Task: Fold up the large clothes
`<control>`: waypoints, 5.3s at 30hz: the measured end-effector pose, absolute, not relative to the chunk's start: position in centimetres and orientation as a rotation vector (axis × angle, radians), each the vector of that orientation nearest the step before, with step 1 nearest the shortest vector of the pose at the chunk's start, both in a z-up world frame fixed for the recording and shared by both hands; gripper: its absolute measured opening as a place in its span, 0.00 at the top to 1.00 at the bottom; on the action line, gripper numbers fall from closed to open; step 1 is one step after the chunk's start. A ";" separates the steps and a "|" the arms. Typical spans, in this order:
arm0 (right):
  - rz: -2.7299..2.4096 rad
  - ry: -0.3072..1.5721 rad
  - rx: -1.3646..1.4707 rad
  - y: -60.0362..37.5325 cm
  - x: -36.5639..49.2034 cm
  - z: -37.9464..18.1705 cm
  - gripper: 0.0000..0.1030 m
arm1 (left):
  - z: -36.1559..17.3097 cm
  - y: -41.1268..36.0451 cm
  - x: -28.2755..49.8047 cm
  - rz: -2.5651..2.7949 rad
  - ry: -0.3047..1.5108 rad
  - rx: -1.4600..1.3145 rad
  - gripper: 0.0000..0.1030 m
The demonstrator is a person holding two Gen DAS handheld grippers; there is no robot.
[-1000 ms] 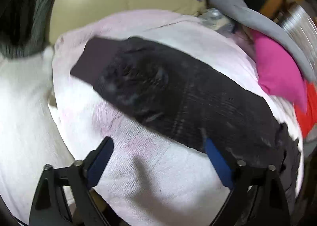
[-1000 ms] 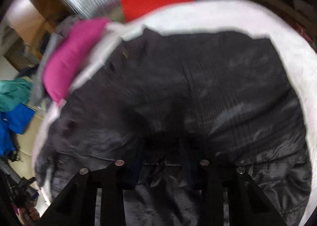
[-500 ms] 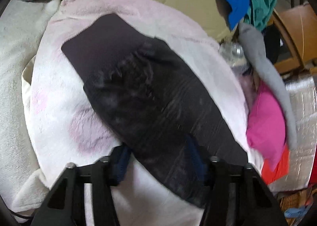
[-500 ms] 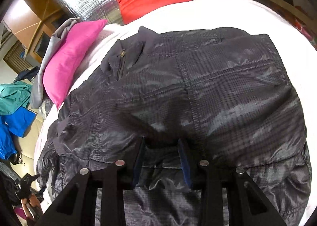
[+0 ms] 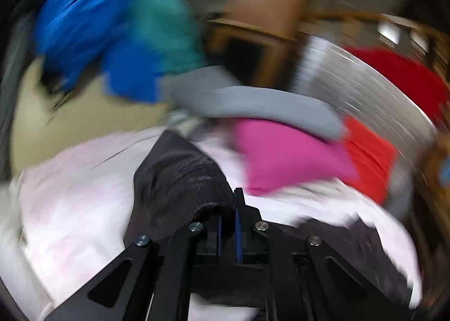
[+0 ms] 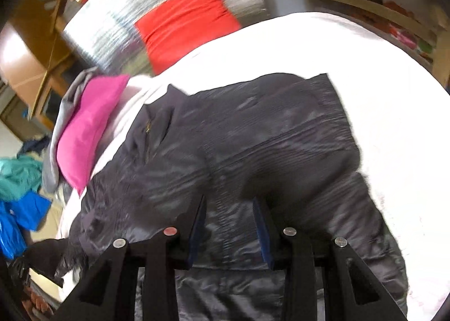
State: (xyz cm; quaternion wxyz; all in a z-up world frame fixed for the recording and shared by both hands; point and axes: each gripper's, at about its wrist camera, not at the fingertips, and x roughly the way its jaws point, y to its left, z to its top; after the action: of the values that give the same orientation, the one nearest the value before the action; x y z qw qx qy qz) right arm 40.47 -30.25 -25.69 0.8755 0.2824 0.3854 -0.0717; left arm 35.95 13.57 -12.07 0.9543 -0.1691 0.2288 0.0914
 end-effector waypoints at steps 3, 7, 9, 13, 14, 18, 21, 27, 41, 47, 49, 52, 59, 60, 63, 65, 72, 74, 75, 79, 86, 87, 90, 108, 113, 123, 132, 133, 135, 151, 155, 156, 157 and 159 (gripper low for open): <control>-0.153 0.809 0.634 -31.6 40.2 -26.0 0.63 | -12.2 6.1 37.0 0.004 0.503 -0.230 0.93; -0.164 0.801 0.629 -32.9 39.7 -25.8 0.63 | -14.7 -3.2 37.8 -0.217 0.621 -0.099 0.93; -0.165 0.801 0.636 -33.4 39.6 -25.8 0.63 | -17.1 -7.3 38.0 -0.301 0.710 -0.016 0.92; -0.147 0.805 0.657 -34.2 39.4 -25.8 0.63 | -21.9 -12.2 38.1 -0.388 0.931 0.120 0.89; -0.126 0.810 0.665 -34.2 39.4 -25.7 0.62 | -21.9 -12.3 37.8 -0.402 0.940 0.131 0.87; -0.031 0.802 0.705 -33.4 39.5 -25.5 0.44 | -18.4 -10.2 35.9 -0.544 0.891 0.053 0.44; 0.076 0.764 0.702 -31.8 39.5 -24.5 0.44 | -14.9 -6.9 34.8 -0.559 0.759 -0.011 0.34; 0.267 0.766 0.521 -24.4 39.8 -22.6 0.42 | -13.0 1.7 35.9 -0.343 0.674 -0.131 0.32; 0.110 0.881 0.053 -10.1 45.0 -26.2 0.43 | -21.1 5.2 41.6 -0.105 1.049 -0.174 0.32; 0.003 0.784 0.322 -17.6 43.4 -23.9 0.75 | -18.0 4.2 39.9 -0.245 0.941 -0.188 0.32; -0.005 0.778 0.474 -21.8 42.5 -23.9 0.75 | -16.4 3.4 38.8 -0.333 0.890 -0.194 0.32; -0.004 0.820 0.707 -26.9 40.9 -25.6 0.75 | -15.5 2.2 37.6 -0.400 0.854 -0.159 0.31; -0.100 0.844 0.886 -33.1 38.2 -26.8 0.66 | -19.4 0.8 41.7 -0.247 1.010 -0.171 0.31; -0.120 0.815 0.848 -33.0 38.1 -26.1 0.57 | -19.8 0.5 42.0 -0.235 1.021 -0.167 0.31; -0.125 0.781 0.788 -32.6 38.3 -25.3 0.25 | -20.0 -0.6 41.8 -0.206 1.003 -0.097 0.31; -0.116 0.752 0.831 -33.2 38.4 -25.7 0.25 | -20.1 -1.4 41.7 -0.201 0.992 -0.044 0.31; -0.135 0.691 1.057 -38.5 35.6 -26.1 0.25 | -20.5 -2.3 41.9 -0.200 1.000 0.039 0.31; -0.184 0.630 1.037 -40.2 34.1 -25.3 0.25 | -19.5 -1.8 41.7 -0.246 0.967 -0.003 0.31; -0.196 0.609 1.024 -40.7 33.9 -25.1 0.25 | -18.9 -1.5 41.6 -0.265 0.947 -0.024 0.31; -0.173 0.661 1.000 -41.7 35.2 -26.1 0.25 | -17.8 0.2 42.5 -0.219 0.896 -0.079 0.30; -0.071 0.875 0.861 -39.0 40.5 -29.0 0.32 | -21.5 0.5 45.4 -0.124 1.026 -0.107 0.30; -0.110 0.883 0.778 -38.2 40.8 -28.6 0.54 | -21.4 0.0 45.4 -0.123 1.018 -0.083 0.30; -0.138 0.821 0.649 -37.0 40.3 -26.3 0.72 | -21.0 -1.3 45.3 -0.136 0.980 -0.027 0.30; -0.130 0.790 0.749 -39.8 36.6 -25.9 0.27 | -20.4 2.3 44.1 -0.108 1.012 -0.081 0.28; -0.082 0.830 0.776 -39.2 37.7 -27.7 0.46 | -22.6 2.6 45.0 -0.147 1.102 -0.147 0.28; -0.136 0.838 0.665 -37.1 36.9 -26.6 0.73 | -23.3 2.0 44.9 -0.145 1.076 -0.106 0.35; -0.168 0.652 0.669 -36.2 30.3 -21.0 0.29 | -17.9 0.6 38.9 -0.066 0.897 0.023 0.34; -0.144 0.643 0.669 -35.7 29.5 -20.6 0.29 | -17.5 0.3 38.1 -0.068 0.875 0.038 0.34; -0.069 0.656 0.703 -34.4 28.2 -20.9 0.29 | -16.8 -0.5 36.5 -0.069 0.834 0.062 0.32; 0.053 0.850 0.930 -30.6 31.6 -26.5 0.29 | -17.8 -2.6 35.2 -0.049 0.823 0.153 0.32; 0.030 0.876 0.971 -30.9 32.7 -27.8 0.29 | -19.2 -2.8 36.2 -0.082 0.902 0.124 0.32; 0.027 0.876 0.985 -31.0 32.9 -28.1 0.29 | -19.8 -2.8 36.6 -0.107 0.943 0.097 0.32; 0.025 0.869 0.999 -31.1 33.2 -28.2 0.29 | -20.8 -2.8 37.3 -0.148 1.010 0.042 0.32; 0.017 0.849 1.015 -31.4 33.8 -28.4 0.29 | -22.0 -2.5 38.2 -0.214 1.107 -0.071 0.32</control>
State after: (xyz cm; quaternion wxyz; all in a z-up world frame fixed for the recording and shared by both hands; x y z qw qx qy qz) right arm 33.76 -31.42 -28.35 0.7890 0.4711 0.3942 0.0080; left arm 38.24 -2.51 -22.04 0.8446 -0.0336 0.5247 -0.1013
